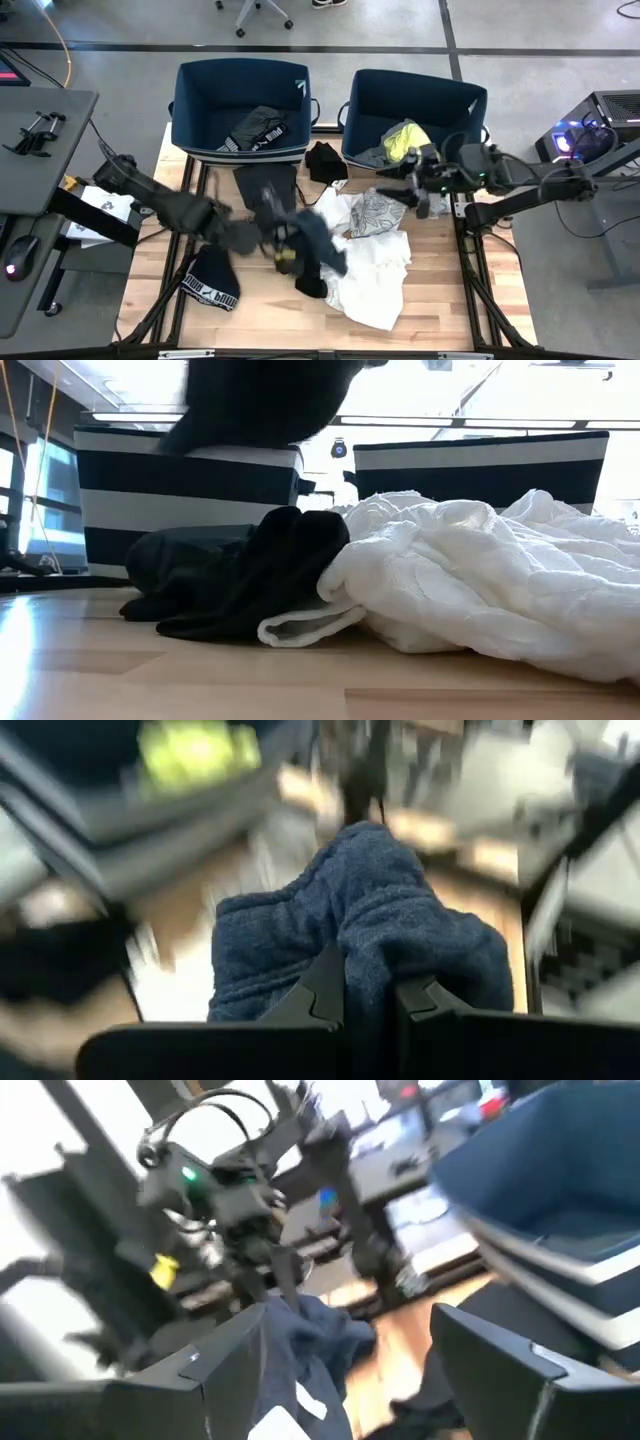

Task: Sort clothes
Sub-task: Put the blue shorts into the left laundry bin

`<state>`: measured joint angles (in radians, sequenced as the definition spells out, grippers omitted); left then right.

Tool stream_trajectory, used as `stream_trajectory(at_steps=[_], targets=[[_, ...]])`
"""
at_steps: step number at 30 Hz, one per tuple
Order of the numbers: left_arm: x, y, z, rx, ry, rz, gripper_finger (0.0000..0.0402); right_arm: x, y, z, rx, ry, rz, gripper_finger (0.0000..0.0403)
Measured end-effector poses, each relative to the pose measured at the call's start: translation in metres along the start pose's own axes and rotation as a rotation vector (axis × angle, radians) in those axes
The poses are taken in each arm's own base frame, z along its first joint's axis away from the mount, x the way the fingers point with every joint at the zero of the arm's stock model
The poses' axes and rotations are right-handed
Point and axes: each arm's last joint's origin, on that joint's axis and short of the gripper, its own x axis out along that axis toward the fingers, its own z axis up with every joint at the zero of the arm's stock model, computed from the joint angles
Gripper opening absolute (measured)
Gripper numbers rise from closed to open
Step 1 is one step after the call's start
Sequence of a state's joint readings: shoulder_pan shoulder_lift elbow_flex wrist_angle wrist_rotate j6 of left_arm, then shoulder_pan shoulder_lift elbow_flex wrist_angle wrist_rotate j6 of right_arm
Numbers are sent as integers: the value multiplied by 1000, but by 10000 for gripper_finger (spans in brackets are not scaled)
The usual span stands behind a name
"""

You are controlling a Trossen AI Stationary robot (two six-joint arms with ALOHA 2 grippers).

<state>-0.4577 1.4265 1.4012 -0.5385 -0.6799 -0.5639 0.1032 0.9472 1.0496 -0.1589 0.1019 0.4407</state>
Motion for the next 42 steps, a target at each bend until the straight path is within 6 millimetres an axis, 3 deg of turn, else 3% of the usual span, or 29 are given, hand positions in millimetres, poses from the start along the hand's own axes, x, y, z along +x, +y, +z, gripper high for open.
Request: stream_trajectory(at_steps=[4,8,14,17,22,29,36,42], targets=[[-10,21,60,120,-147,37,5,-10,-1,8,5,-87,-78,266],[-18,58,102,239,-223,200,5,-9,-3,10,43,-141,-151,266],[-28,139,127,410,-119,704,5,6,0,9,125,-211,-180,266],[-27,182,130,416,-10,808,5,17,3,7,134,-248,-192,266],[-8,252,105,315,207,756,5,35,4,0,140,-277,-232,266],[21,331,32,94,391,749,5,52,3,-9,179,-257,-228,266],[30,362,-25,-95,459,772,18,49,4,-7,180,-256,-207,266],[32,369,-32,-195,389,685,100,50,4,-8,165,-224,-178,266]])
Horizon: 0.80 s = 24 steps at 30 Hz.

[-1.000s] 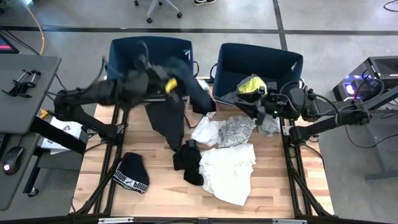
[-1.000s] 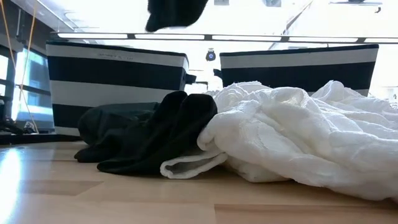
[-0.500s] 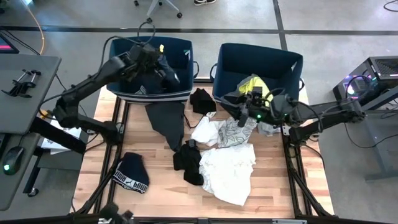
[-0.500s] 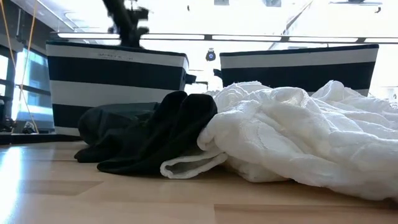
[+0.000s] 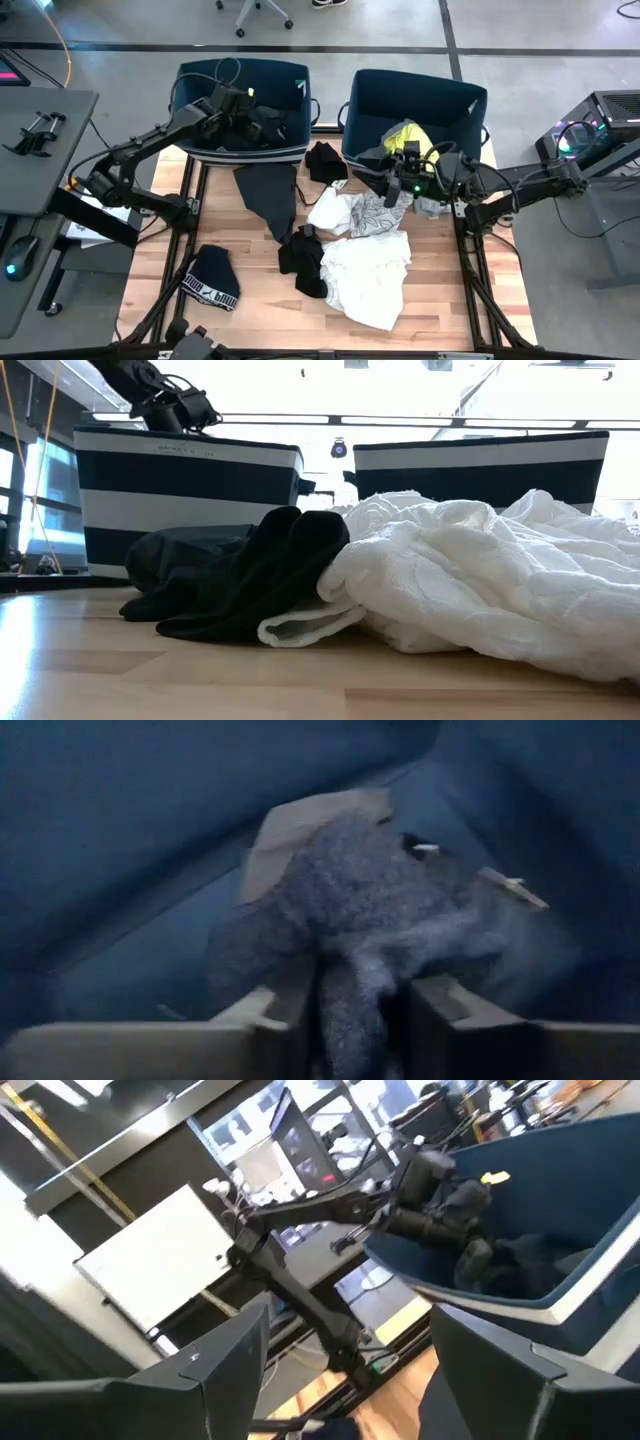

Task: Sort clothes
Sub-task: Put the blue shorts into the left laundry bin, then put the blue underwear into the left laundry bin

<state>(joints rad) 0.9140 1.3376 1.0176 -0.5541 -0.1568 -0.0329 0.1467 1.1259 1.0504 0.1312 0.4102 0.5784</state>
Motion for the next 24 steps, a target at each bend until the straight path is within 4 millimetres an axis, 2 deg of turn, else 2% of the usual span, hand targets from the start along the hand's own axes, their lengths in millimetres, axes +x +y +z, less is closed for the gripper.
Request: stream_trajectory(at_steps=[4,7,11,14,16,19,24], targets=[[-17,3,15,-43,-3,-48,169,0,0,-1,-3,13,7,266],[-46,3,31,-56,-16,-71,204,0,0,-2,-8,28,21,266],[-96,-6,49,-19,-70,-94,208,0,0,-2,-30,47,41,266],[-137,-19,52,-3,-158,-146,195,0,1,-3,-48,67,74,266],[-163,-32,49,18,-221,-222,182,0,2,-4,-72,85,100,266],[-194,-55,32,127,-265,-359,160,-1,2,-3,-133,106,150,266],[-223,-100,-13,392,-169,-462,122,-5,-4,2,-246,142,185,266]])
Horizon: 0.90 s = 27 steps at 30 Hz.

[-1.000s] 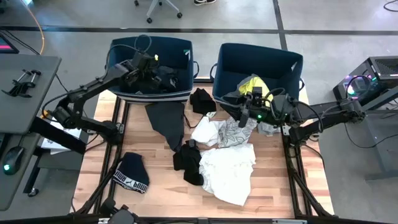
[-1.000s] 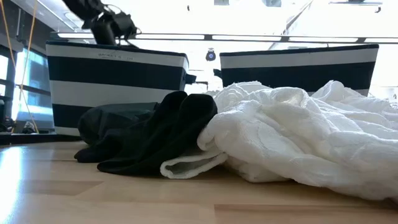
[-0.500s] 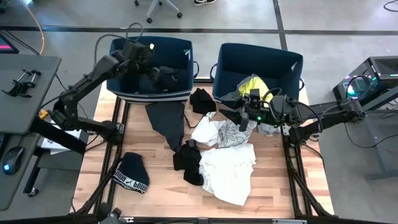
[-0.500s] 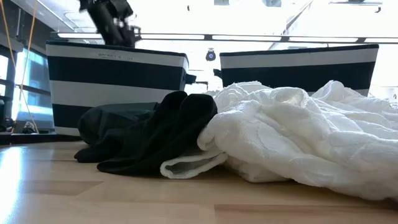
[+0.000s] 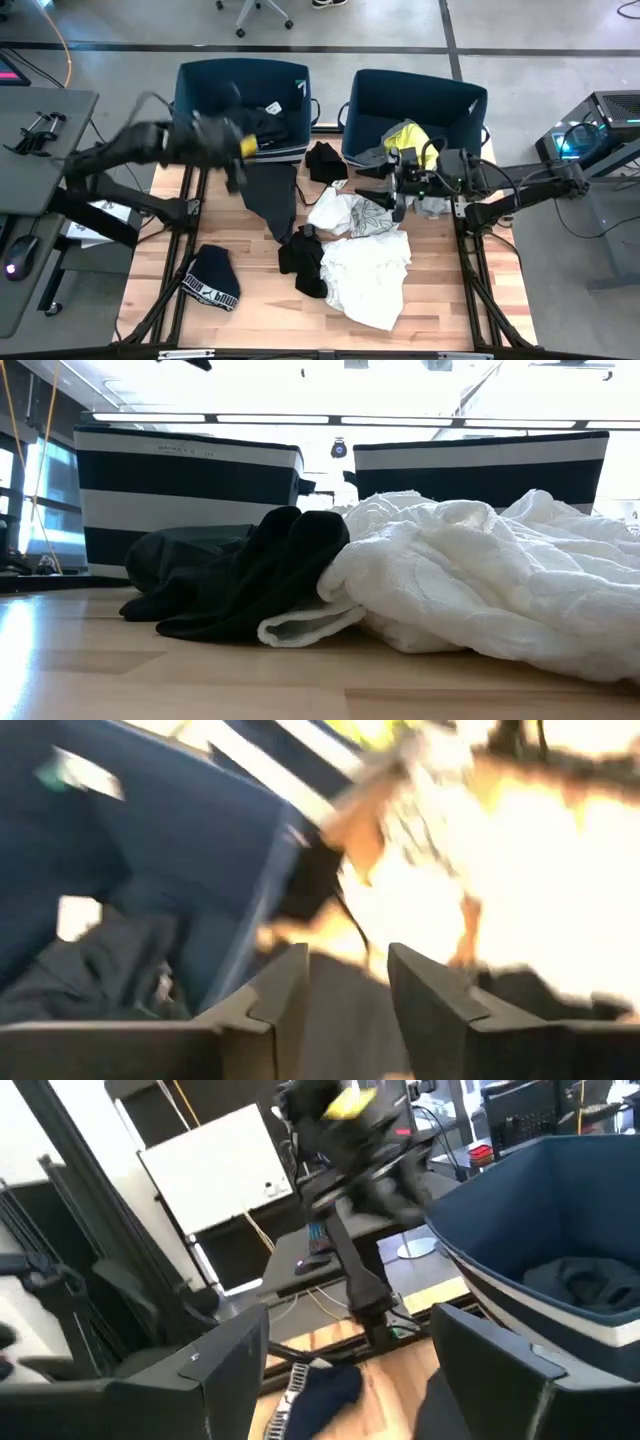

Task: Sort clothes
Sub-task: Put the blue underwear into the left laundry bin

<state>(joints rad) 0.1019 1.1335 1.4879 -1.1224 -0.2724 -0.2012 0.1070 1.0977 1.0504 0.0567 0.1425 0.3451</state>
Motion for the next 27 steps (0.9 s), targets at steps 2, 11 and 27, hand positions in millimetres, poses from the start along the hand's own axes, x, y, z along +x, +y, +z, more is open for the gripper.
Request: stream_trajectory(at_steps=[2,11,27], targets=[[5,-26,-9,37,78,24,106,-3,-5,-1,-46,34,-24,266],[46,-123,-56,-149,587,6,59,-22,-23,6,-96,96,-105,266],[100,-176,-170,-687,912,325,121,-40,-26,2,-101,201,-121,266]])
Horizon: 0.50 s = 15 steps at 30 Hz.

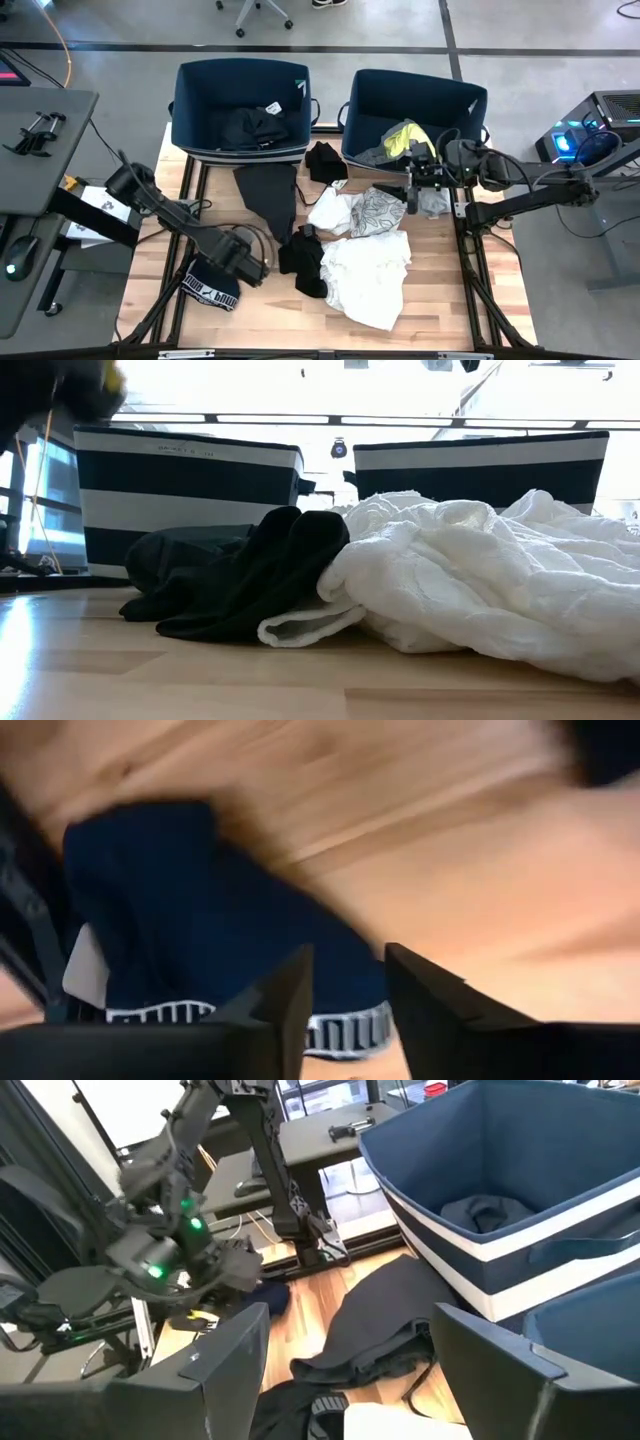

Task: Sort clothes
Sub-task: Put the blue underwear into the left laundry bin

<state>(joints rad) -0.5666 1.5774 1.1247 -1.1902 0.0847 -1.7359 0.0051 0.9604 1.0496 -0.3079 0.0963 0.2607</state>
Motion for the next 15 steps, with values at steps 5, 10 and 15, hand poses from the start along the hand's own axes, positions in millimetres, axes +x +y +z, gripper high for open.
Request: stream_trajectory(at_steps=[5,10,15], targets=[[30,22,3,-112,102,58,191,0,0,0,28,-1,0,266],[56,44,9,-196,93,112,253,0,0,1,56,-8,-10,266],[93,50,15,-168,196,-49,256,0,-1,3,98,-48,-54,266]])
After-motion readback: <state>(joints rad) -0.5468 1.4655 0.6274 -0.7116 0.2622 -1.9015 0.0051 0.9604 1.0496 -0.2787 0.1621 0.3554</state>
